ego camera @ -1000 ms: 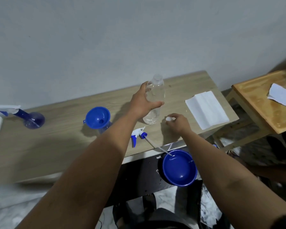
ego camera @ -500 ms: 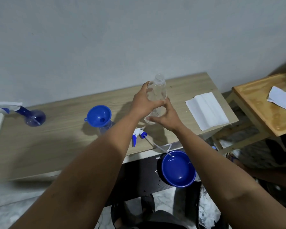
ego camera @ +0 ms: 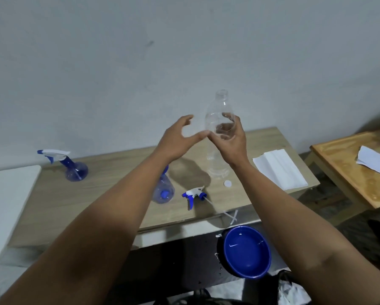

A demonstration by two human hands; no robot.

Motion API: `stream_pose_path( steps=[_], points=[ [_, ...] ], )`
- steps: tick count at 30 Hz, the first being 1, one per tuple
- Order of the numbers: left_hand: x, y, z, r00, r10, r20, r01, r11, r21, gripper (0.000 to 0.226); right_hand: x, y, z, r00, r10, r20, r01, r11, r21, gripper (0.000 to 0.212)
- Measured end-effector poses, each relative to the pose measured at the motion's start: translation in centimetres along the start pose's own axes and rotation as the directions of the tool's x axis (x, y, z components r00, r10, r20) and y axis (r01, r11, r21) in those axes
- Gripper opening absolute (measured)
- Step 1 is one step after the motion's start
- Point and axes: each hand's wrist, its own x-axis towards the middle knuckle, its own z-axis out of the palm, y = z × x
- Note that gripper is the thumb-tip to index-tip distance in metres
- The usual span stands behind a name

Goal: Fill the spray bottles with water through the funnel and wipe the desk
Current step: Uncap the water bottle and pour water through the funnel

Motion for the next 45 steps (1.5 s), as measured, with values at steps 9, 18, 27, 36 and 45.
stream_pose_path(
  steps=[9, 18, 27, 36, 45],
  points=[
    [-5.3, -9.3, -6.5, 0.982, -0.181, -0.048, 0.186, 0.970, 0.159, 0.116, -0.8, -2.4, 2.8, 0.935, 0.081, 0.346, -0.042, 0.992, -0.118, 0.071],
    [-6.5, -13.2, -6.5, 0.972, -0.226, 0.070, 0.206, 0.954, 0.219, 0.135, -4.2, -1.7, 4.4, 0.793, 0.353, 0.497, -0.093, 0.876, -0.474, 0.069],
    [-6.5, -14.5, -6.2, 0.985, -0.163, 0.049, 0.153, 0.975, 0.162, 0.091, -5.8, -0.6, 4.1, 0.725, 0.476, 0.498, -0.058, 0.763, -0.644, 0.060],
    [-6.7, -14.3, -6.1, 0.988, -0.153, 0.011, 0.151, 0.983, 0.106, 0.076, -5.8, -1.3, 4.3, 0.690, 0.519, 0.504, 0.001, 0.696, -0.718, 0.065],
    [-6.6, -14.2, -6.2, 0.988, -0.153, 0.010, 0.152, 0.984, 0.097, 0.082, -5.1, -2.5, 4.8, 0.682, 0.546, 0.486, 0.045, 0.633, -0.773, 0.064]
  ],
)
